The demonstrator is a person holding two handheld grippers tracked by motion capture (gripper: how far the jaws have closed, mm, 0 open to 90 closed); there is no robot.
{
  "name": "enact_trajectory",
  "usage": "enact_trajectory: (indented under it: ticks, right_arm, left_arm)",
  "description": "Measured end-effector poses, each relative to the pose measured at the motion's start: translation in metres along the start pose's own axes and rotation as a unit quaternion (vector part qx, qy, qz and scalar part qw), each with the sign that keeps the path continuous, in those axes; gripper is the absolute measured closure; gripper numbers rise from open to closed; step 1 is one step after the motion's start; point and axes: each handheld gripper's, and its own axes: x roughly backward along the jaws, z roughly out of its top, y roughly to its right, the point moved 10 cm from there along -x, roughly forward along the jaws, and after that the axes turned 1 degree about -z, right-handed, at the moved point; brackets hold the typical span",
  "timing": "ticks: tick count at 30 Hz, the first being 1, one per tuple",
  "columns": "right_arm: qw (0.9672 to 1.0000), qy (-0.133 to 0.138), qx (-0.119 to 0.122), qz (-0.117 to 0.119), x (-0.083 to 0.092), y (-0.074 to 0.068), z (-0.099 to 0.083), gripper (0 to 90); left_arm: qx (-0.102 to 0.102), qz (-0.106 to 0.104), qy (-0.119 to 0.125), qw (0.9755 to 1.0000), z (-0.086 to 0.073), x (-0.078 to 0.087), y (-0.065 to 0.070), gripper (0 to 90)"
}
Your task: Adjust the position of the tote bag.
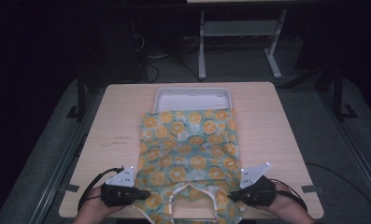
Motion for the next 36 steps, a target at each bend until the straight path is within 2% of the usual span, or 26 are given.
enact_trajectory:
  ticks: [2,3,5,7,8,10,12,16,19,23,29,36]
  right_arm:
    - [1.0,0.009,-0.001,-0.001,0.003,0.002,0.005,89.2]
    - [0.9998,0.017,-0.014,0.002,0.005,0.001,0.008,89.2]
    - [0.9997,0.022,0.001,-0.004,0.007,0.006,0.012,89.2]
    - [0.9994,0.033,-0.011,-0.004,0.01,0.007,0.017,89.2]
    - [0.9993,0.036,-0.005,-0.008,0.011,0.01,0.019,89.2]
    - [0.9989,0.044,-0.007,-0.012,0.014,0.012,0.024,89.2]
    - [0.9984,0.052,-0.002,-0.021,0.016,0.018,0.028,89.2]
    - [0.9969,0.071,-0.009,-0.034,0.023,0.03,0.04,89.2]
    - [0.9952,0.085,-0.015,-0.046,0.028,0.041,0.05,89.2]
    - [0.9934,0.095,-0.02,-0.061,0.03,0.06,0.062,89.2]
    - [0.9904,0.099,-0.038,-0.089,0.025,0.089,0.074,89.3]
    - [0.9856,0.105,-0.068,-0.113,0.018,0.125,0.086,89.2]
  left_arm:
    - [-0.001,0.003,0.008,1.0,0.005,0.004,-0.004,89.8]
    - [-0.001,0.005,0.012,0.9999,0.008,0.006,-0.006,89.8]
    - [-0.001,0.012,0.024,0.9996,0.014,0.011,-0.011,89.8]
    - [0.0,0.016,0.034,0.9993,0.02,0.016,-0.017,89.9]
    - [-0.001,0.018,0.038,0.9991,0.023,0.017,-0.02,89.9]
    - [-0.004,0.025,0.044,0.9987,0.029,0.022,-0.026,89.9]
    - [-0.004,0.032,0.055,0.998,0.036,0.026,-0.032,89.9]
    - [0.002,0.045,0.08,0.9957,0.051,0.035,-0.047,89.9]
    - [0.008,0.054,0.097,0.9938,0.061,0.039,-0.059,89.9]
    - [0.017,0.068,0.106,0.9919,0.069,0.041,-0.078,89.9]
    - [0.034,0.095,0.106,0.9893,0.074,0.032,-0.109,89.9]
    - [0.062,0.104,0.109,0.9866,0.076,0.018,-0.137,89.9]
